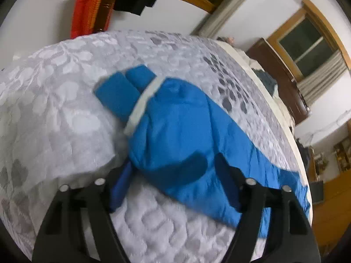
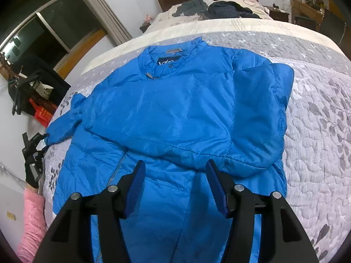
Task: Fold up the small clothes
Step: 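Grasp the other sleeve cuff with the left gripper and lift it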
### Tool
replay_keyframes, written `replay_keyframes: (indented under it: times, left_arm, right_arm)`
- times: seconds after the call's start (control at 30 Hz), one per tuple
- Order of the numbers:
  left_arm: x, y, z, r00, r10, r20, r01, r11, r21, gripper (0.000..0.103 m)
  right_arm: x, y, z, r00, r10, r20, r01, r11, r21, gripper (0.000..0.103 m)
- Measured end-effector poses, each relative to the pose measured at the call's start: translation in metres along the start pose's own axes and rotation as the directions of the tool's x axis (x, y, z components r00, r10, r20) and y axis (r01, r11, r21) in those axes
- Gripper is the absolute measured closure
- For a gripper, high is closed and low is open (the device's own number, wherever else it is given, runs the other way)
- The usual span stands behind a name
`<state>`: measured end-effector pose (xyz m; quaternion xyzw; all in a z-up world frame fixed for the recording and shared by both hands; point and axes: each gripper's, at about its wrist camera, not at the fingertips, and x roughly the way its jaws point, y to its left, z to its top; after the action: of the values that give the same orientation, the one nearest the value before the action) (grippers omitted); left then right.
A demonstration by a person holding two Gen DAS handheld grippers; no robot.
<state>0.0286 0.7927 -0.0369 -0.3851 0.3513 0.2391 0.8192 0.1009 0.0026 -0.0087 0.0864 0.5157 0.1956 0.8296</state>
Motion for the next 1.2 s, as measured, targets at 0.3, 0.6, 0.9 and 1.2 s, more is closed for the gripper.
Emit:
replay_keyframes:
  times: [0.3,0.6,0.9,1.2]
  left_arm:
    - [-0.014,-0.004,0.003,0.995,0.032,0.094,-0.028,0.999,-0.045,0.082]
    - [-0.084,-0.068,-0.012,0.967,-0.052,0.248,0.029,0.995,0.094,0.090]
    - [-0.115,-0.181,-0.053,0.957,-0.219,0.191,0.143,0.927,0.346,0.093]
    - [-0.107,-0.297,-0.133,0.937,-0.346,0.050,0.266,0.799,0.538,0.094]
  right_arm:
    - [0.003,-0.002,0.000,1.000,-0.013,-0.004,0.013,1.000,0.001,0.045]
    - [0.001,-0.014,-0.003,1.000,-0.013,-0.003,0.013,1.000,0.018,0.045]
    - [-0.007,-0.022,-0.007,1.000,-0.003,0.026,0.002,1.000,0.021,0.044]
    - [-0.015,-0.031,-0.008,0.998,0.015,0.055,-0.017,1.000,0.024,0.043]
